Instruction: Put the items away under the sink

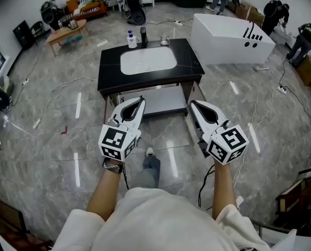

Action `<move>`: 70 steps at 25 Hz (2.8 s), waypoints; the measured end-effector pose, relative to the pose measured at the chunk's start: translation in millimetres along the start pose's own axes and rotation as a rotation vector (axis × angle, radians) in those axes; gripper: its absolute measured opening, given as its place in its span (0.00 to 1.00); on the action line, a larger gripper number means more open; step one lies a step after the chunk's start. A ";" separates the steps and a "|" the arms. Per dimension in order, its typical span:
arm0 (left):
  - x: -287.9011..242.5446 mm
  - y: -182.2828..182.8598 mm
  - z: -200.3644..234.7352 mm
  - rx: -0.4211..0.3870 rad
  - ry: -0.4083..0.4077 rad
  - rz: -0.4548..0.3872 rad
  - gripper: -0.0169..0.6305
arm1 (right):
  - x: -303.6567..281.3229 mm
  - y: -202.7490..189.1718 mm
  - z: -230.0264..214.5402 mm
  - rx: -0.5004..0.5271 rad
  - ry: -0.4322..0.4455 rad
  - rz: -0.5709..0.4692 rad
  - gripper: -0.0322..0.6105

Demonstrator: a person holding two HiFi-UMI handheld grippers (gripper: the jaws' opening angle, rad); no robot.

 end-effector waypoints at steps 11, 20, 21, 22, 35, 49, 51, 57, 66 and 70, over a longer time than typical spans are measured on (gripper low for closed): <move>-144.4 -33.0 106.2 -0.005 -0.072 -0.003 0.03 | -135.5 -4.7 -111.4 -0.043 0.042 -0.002 0.06; -226.0 -48.9 172.5 0.004 -0.117 0.010 0.03 | -216.6 -11.8 -172.1 -0.022 -0.014 -0.009 0.06; -232.6 -52.0 178.2 0.006 -0.120 0.013 0.03 | -221.7 -13.2 -177.7 -0.025 -0.021 -0.010 0.06; -238.4 -55.0 183.4 0.010 -0.121 0.016 0.03 | -226.3 -14.7 -183.0 -0.027 -0.027 -0.009 0.06; -285.7 -82.5 230.4 0.038 -0.160 0.050 0.03 | -273.5 -28.9 -221.9 -0.047 -0.085 0.009 0.06; -321.2 -97.5 258.2 0.049 -0.215 0.058 0.03 | -289.5 -37.1 -236.1 -0.043 -0.153 0.030 0.06; -324.9 -98.0 258.9 0.049 -0.222 0.062 0.03 | -288.9 -35.4 -238.6 -0.052 -0.159 0.026 0.06; -340.1 -103.9 260.6 0.047 -0.233 0.081 0.03 | -289.9 -37.7 -254.8 -0.085 -0.173 0.015 0.06; -398.4 -130.4 279.2 0.052 -0.223 0.124 0.03 | -316.2 -56.7 -314.9 -0.065 -0.174 0.035 0.06; -438.0 -141.5 289.2 0.063 -0.227 0.133 0.04 | -330.3 -60.8 -351.1 -0.050 -0.192 0.058 0.06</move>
Point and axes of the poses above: the fingertips, and each gripper's own axes: x backward along the fingers, z to its left, y out of its top, the point moved 9 cm from there along x, backward along the fingers, and after that the axes turned 9 degrees about -z, right-handed, at the moved point
